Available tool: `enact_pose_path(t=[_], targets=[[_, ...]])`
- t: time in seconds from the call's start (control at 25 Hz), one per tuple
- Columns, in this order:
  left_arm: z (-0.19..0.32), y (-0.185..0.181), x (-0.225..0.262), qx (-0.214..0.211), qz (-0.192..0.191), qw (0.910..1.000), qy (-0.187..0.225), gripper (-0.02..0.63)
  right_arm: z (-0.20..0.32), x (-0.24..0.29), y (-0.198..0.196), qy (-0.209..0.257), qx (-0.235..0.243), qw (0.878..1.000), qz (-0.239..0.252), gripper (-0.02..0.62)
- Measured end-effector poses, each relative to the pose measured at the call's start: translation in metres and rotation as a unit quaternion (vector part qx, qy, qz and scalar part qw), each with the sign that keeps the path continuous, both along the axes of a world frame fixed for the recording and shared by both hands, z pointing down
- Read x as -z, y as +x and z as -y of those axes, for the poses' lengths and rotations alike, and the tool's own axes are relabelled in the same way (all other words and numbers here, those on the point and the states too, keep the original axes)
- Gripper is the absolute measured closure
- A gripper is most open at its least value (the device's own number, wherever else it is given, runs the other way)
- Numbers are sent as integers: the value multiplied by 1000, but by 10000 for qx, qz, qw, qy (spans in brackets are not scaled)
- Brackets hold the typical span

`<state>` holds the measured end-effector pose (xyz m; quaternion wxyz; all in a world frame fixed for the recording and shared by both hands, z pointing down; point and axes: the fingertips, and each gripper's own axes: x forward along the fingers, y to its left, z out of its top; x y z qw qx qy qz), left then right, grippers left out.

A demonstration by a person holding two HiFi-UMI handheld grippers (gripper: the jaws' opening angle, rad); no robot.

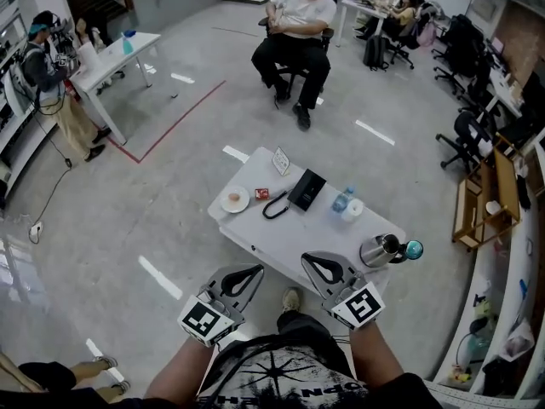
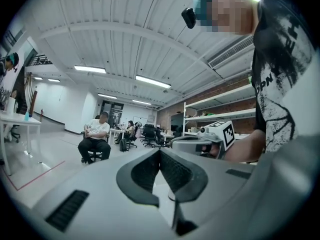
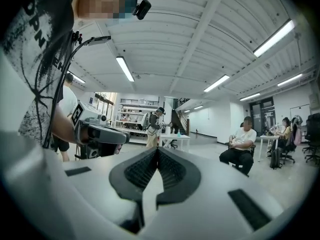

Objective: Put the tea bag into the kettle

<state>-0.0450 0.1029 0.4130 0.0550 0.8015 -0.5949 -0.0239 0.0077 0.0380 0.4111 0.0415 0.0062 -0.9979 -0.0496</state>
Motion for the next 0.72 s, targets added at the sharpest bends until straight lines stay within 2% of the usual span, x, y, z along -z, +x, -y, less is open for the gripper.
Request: enact_pose_path(t=[0.16, 0.44, 0.6, 0.72], targets=[[46, -15, 8, 248, -165, 9996, 16, 600, 45, 2, -12, -10, 204, 9998, 21, 586], [110, -24, 3, 538, -17, 9985, -80, 600, 115, -1, -20, -75, 416, 9991, 38, 586], [140, -33, 8, 663, 95, 9977, 55, 600, 136, 0, -34, -53, 651, 9977, 186, 586], [155, -38, 7, 714, 52, 9974, 80, 600, 151, -11, -43, -113, 675, 9976, 73, 586]])
